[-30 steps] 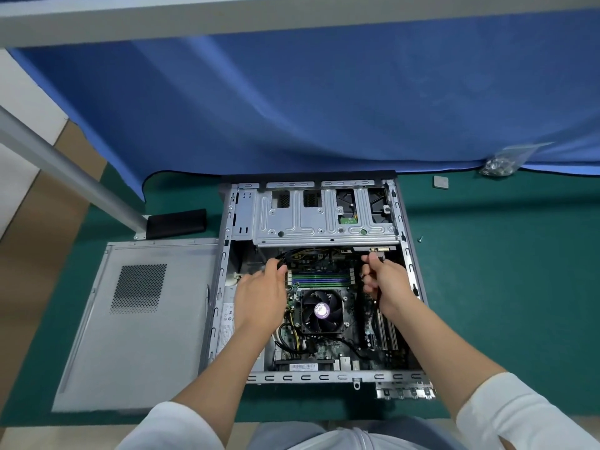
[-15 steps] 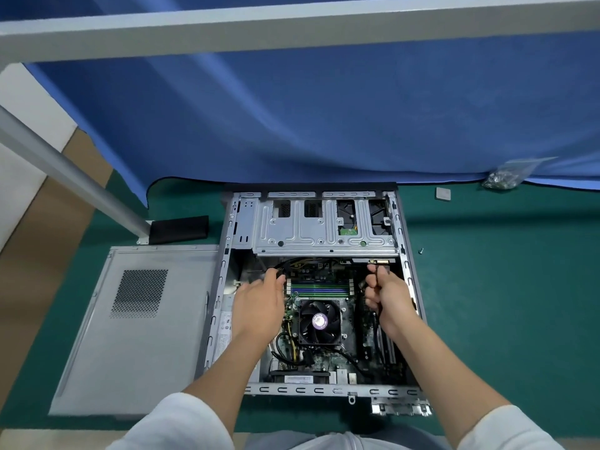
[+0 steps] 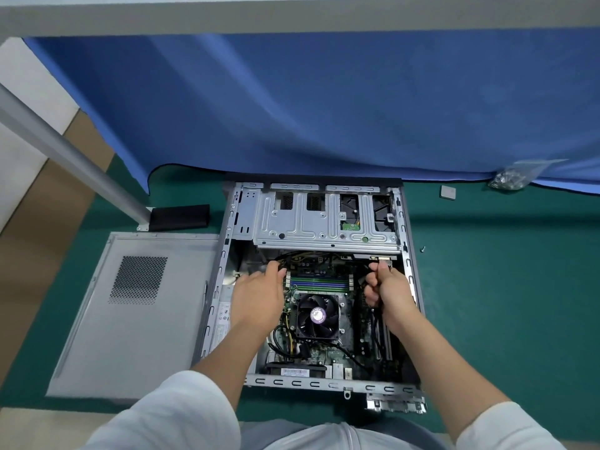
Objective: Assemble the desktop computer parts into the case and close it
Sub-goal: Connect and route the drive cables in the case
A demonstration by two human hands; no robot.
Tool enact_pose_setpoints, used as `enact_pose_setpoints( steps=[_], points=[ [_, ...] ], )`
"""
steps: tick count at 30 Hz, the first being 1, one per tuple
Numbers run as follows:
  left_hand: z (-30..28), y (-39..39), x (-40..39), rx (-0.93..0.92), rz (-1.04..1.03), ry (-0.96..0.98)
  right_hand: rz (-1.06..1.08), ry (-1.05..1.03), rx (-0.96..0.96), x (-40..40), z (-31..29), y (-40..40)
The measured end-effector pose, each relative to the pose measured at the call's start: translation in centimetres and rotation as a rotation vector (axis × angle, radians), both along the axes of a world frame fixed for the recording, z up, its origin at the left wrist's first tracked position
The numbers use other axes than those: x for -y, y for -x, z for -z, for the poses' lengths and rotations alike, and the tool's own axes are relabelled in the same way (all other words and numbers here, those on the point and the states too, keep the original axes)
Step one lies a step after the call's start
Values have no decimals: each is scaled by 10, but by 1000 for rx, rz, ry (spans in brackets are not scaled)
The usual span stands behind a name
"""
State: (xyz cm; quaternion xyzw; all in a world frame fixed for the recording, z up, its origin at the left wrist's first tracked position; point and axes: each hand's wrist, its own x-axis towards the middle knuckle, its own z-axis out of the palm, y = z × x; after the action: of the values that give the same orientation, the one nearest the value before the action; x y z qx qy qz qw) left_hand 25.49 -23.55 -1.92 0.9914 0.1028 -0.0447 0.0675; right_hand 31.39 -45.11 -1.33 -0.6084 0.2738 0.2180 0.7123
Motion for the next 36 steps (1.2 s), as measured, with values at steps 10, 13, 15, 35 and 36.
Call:
enact_pose_setpoints(
  steps=[10,13,15,35,36],
  points=[
    [-3,-1,0,0,5,2,4,83,32,-2,6,-1],
    [-3,-1,0,-3,6,5,5,88,35,-2,8,0],
    [-2,0,0,-2,5,1,12,86,37,-2,9,1],
    [-7,2,-3,33,62,135,-682,1218,160,-22,-34,32],
    [-7,3,-3,35,76,152,-735,1329,257,-32,-35,43]
  ],
)
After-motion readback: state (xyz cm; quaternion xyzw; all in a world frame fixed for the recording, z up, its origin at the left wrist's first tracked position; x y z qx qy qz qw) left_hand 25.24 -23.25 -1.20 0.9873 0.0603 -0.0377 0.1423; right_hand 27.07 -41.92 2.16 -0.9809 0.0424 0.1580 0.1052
